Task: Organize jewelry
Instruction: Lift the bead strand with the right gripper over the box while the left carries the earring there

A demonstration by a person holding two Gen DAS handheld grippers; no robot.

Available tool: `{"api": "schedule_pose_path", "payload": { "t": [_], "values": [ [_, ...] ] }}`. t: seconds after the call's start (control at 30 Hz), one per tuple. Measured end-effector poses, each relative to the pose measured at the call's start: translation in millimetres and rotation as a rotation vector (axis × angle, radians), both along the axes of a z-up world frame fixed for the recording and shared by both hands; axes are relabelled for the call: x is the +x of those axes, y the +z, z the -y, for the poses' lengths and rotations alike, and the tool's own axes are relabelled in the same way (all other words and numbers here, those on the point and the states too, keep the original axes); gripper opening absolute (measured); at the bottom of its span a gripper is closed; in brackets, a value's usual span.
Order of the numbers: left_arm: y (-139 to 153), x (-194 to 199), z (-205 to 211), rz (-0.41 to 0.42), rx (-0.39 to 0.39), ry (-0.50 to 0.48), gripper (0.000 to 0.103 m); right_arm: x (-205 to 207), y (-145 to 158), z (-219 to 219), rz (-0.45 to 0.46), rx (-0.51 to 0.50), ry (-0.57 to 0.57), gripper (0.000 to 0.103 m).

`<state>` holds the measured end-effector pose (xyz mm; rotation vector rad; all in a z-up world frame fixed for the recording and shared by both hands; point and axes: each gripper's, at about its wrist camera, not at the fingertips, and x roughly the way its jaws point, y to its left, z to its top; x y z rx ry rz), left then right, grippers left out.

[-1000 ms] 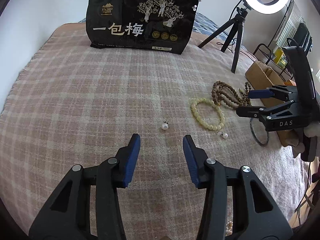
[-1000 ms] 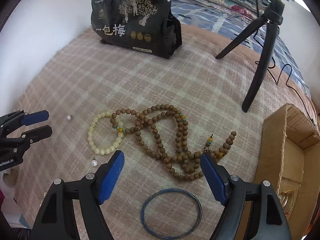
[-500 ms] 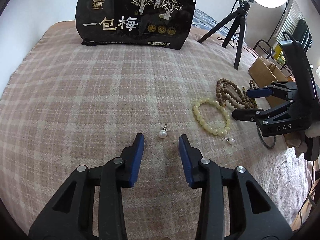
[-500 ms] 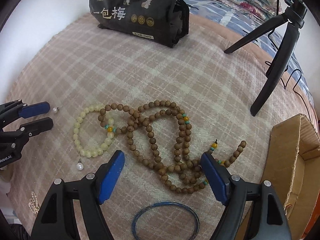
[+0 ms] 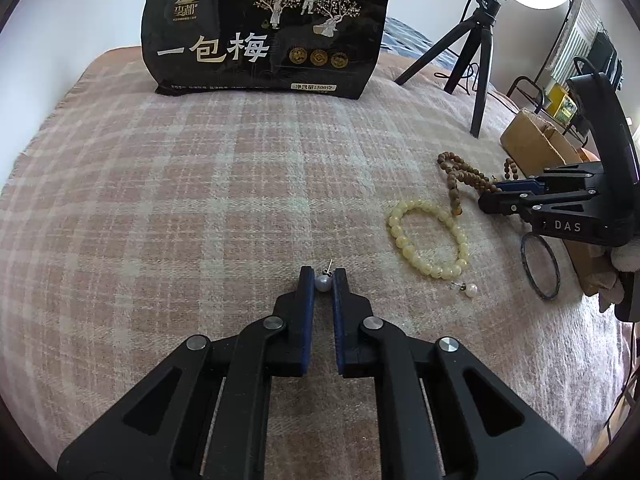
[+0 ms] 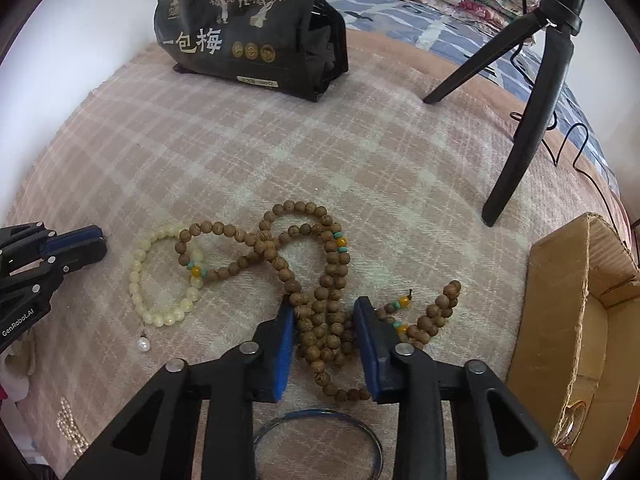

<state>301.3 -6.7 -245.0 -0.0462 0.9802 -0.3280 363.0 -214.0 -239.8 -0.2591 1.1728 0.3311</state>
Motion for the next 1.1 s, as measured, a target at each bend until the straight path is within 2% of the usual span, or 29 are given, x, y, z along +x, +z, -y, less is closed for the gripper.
{"api": "schedule_pose_path", "payload": {
  "t": [0.03,0.23,0.7,1.1],
  "values": [
    [0,0,0,0.000,-0.001,0.002,0.007,1,1,2,0.003,0.005,-0.008,0.017],
    [6,-4,-3,0.014,0.002,0.016,0.007,-1,8,12,0.009,0.078,-0.046,0.011],
    [36,-24,-12,0.065,-0.004,0.050,0.006,-24,56,18,0.078,0.206,-0.075,0.010],
    [76,-45,-12,0.117,-0.009,0.055,0.006,-53,117,18,0.167,0.278,-0.061,0.010]
  ]
}}
